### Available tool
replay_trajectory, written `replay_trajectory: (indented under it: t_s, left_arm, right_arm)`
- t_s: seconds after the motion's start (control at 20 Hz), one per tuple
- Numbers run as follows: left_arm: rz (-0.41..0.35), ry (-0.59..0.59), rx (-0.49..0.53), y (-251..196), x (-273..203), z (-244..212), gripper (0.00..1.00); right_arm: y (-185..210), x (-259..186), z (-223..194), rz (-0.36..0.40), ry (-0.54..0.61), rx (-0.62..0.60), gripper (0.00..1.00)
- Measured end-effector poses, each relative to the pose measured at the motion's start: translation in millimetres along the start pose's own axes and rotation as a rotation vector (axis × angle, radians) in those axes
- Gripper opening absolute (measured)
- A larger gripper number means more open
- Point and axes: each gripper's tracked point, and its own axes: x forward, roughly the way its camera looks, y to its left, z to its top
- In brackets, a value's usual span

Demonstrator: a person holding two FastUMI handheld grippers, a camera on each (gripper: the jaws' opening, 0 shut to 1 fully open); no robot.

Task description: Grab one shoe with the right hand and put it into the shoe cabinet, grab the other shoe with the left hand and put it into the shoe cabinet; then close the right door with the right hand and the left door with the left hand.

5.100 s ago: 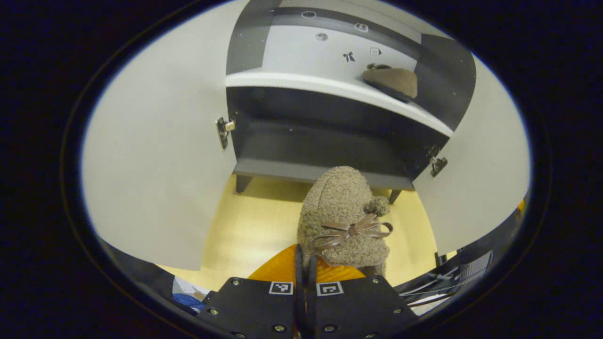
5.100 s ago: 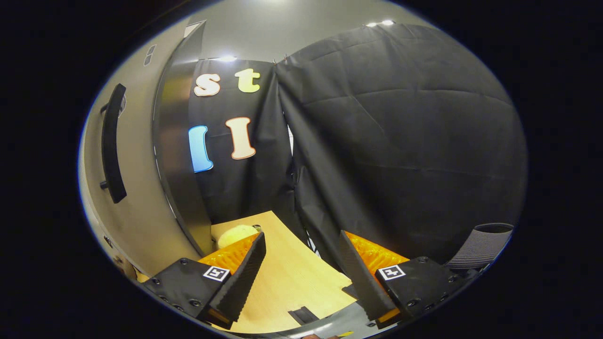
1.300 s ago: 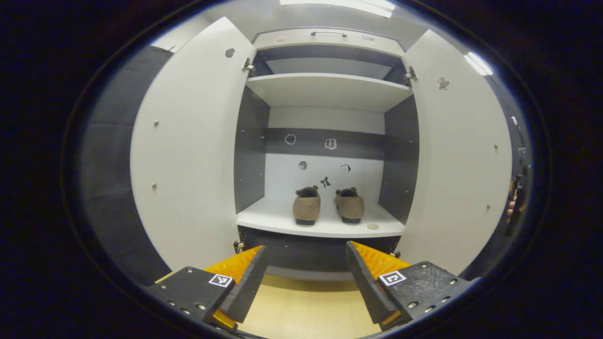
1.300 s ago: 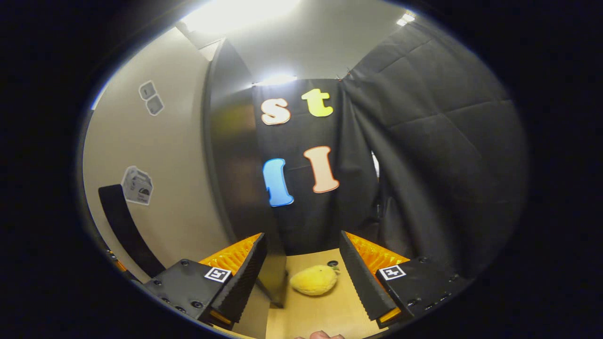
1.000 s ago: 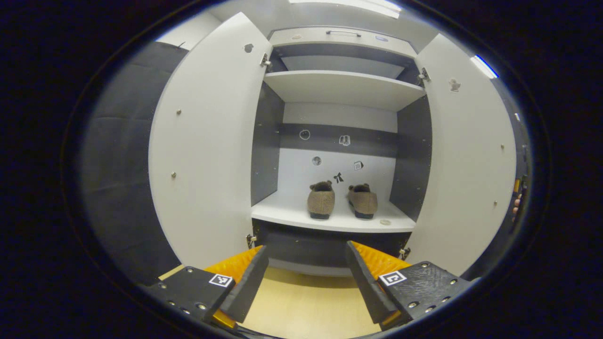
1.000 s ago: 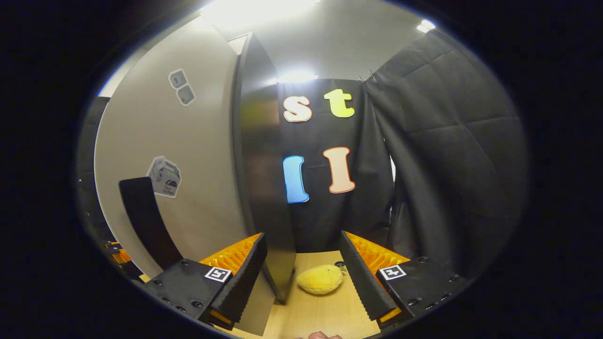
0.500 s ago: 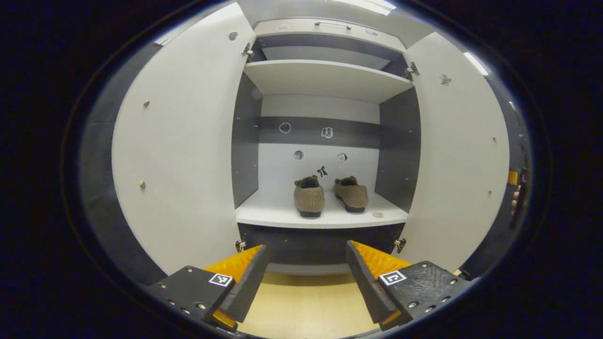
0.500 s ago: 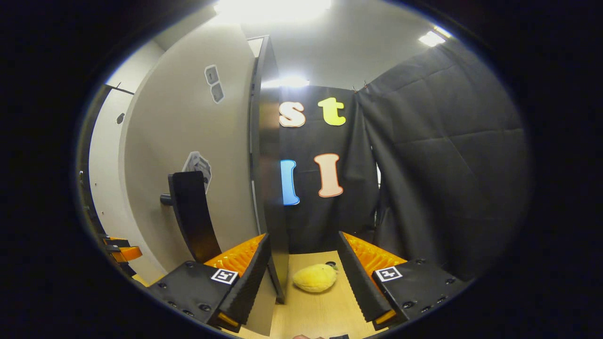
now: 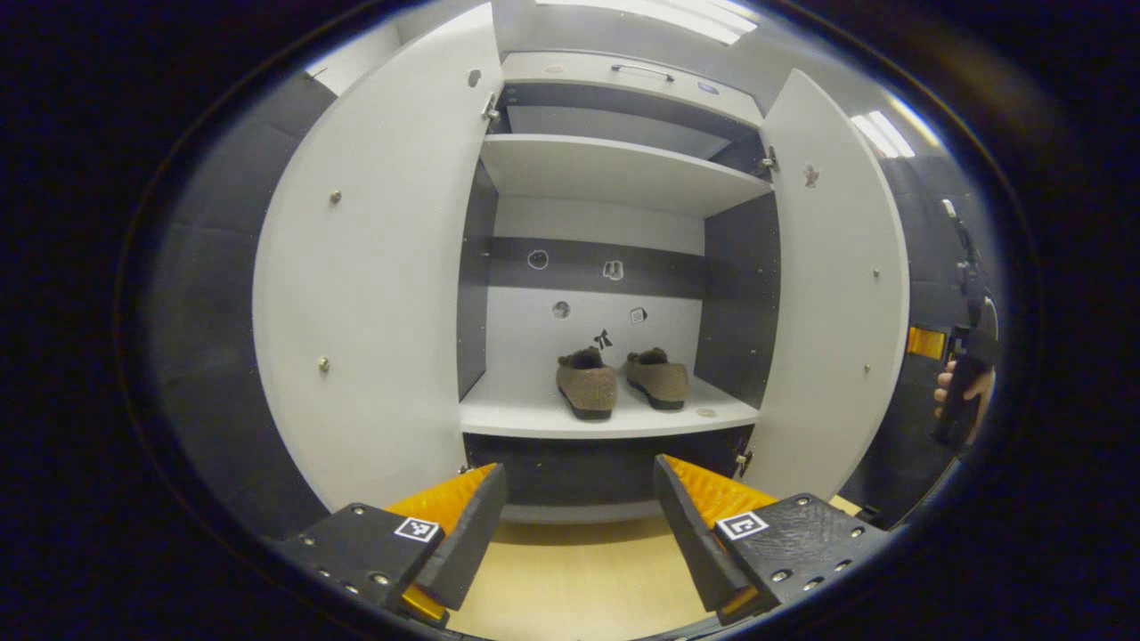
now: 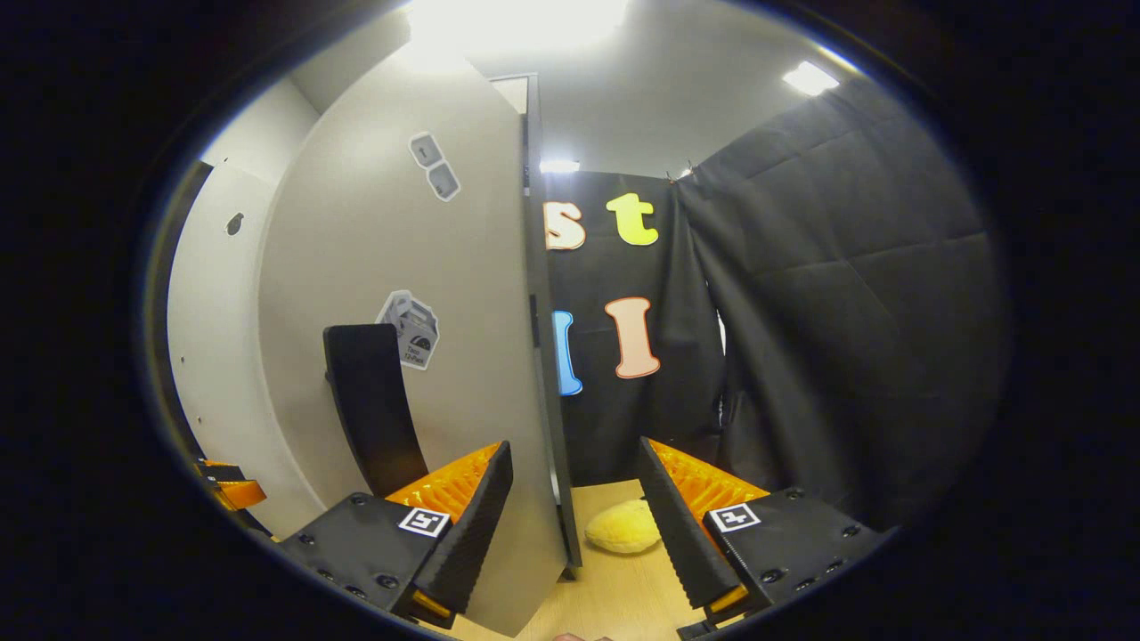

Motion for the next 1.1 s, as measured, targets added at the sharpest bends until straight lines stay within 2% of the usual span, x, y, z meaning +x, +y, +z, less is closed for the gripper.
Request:
replay_trajectory:
  t_s: [0.05, 0.1, 0.15, 0.2, 0.35, 0.4, 0.45, 0.5, 0.55, 0.65, 0.7, 0.75, 0.85, 0.9, 0.95, 1.0, 1.1]
  left_arm:
    - [-0.003, 0.001, -0.013, 4.9, -6.6, -3.1, 0.96]
    - [-0.010, 0.001, -0.033, 8.4, -13.1, -5.8, 0.96]
    - [-0.018, -0.001, -0.058, 10.6, -19.2, -6.9, 0.96]
    - [-0.021, -0.002, -0.084, 13.9, -24.2, -8.6, 0.96]
    - [0.007, -0.003, -0.132, 28.0, -41.7, -13.9, 0.96]
    - [0.024, -0.006, -0.131, 33.5, -48.8, -15.8, 1.00]
    - [0.044, -0.011, -0.123, 41.1, -55.6, -16.5, 0.94]
    - [0.065, -0.016, -0.118, 48.7, -62.3, -18.2, 0.89]
    - [0.084, -0.020, -0.115, 57.3, -69.1, -18.5, 1.00]
    - [0.128, -0.034, -0.108, 77.0, -81.6, -15.4, 0.89]
    - [0.160, -0.043, -0.100, 89.7, -87.8, -13.8, 0.89]
    - [0.190, -0.055, -0.093, 105.1, -94.8, -11.3, 1.00]
    - [0.247, -0.071, -0.077, 131.9, -104.9, -5.7, 1.00]
    - [0.270, -0.077, -0.068, 144.2, -110.1, -2.5, 0.96]
    - [0.297, -0.082, -0.057, 157.8, -116.3, 4.0, 1.00]
    - [0.335, -0.105, -0.040, 173.5, -123.0, 14.7, 0.96]
    - [0.374, -0.160, -0.011, 199.7, -128.8, 43.4, 1.00]
  right_arm:
    - [8.6, 1.2, 1.1, 0.004, -0.015, -0.013, 0.82]
    - [17.1, 1.3, 1.6, 0.012, -0.024, -0.019, 0.90]
    - [27.4, 4.0, -1.4, 0.023, -0.026, -0.020, 0.83]
    - [38.9, 7.7, -2.9, 0.043, -0.029, -0.013, 0.90]
    - [71.1, 17.8, -10.6, 0.089, -0.012, 0.010, 0.90]
    - [79.4, 19.1, -12.8, 0.097, -0.006, 0.012, 0.93]
    - [84.4, 21.4, -13.9, 0.099, -0.003, 0.009, 0.92]
    - [87.3, 23.1, -13.4, 0.096, -0.004, 0.000, 0.95]
    - [89.1, 25.5, -12.4, 0.092, -0.009, -0.010, 0.92]
    - [88.9, 24.3, -17.0, 0.079, -0.001, -0.030, 0.95]
    - [88.1, 22.3, -19.7, 0.070, 0.000, -0.037, 0.95]
    - [88.2, 22.1, -22.5, 0.061, 0.002, -0.038, 0.95]
    - [90.4, 25.9, -31.1, 0.059, 0.032, -0.032, 0.95]
    - [91.7, 25.6, -36.2, 0.061, 0.048, -0.030, 0.95]
    - [92.8, 22.0, -42.5, 0.064, 0.060, -0.027, 0.95]
    - [94.5, 17.6, -46.8, 0.068, 0.072, -0.019, 0.95]
    - [99.5, 10.4, -53.4, 0.081, 0.087, 0.017, 0.92]
